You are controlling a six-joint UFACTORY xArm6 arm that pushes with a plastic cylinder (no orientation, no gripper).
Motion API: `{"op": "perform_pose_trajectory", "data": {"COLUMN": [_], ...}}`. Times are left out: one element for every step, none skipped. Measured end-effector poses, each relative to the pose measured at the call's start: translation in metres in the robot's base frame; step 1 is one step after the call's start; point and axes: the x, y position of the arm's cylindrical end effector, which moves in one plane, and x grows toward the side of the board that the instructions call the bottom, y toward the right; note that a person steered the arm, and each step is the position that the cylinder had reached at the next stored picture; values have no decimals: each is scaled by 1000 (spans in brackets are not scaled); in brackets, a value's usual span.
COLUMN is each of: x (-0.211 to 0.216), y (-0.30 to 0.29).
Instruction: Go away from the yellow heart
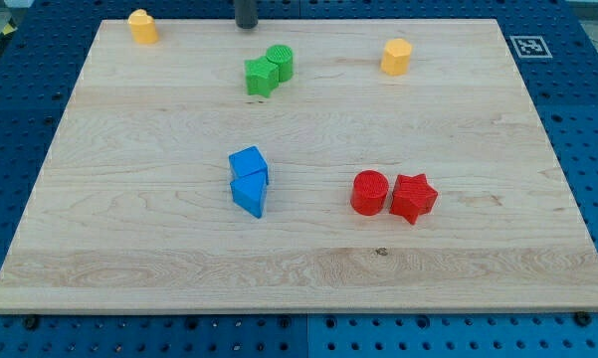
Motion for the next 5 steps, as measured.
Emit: {"op": "perform_pose_trajectory", "data": {"x": [16,42,63,89,116], "y": [27,45,79,116,150]}}
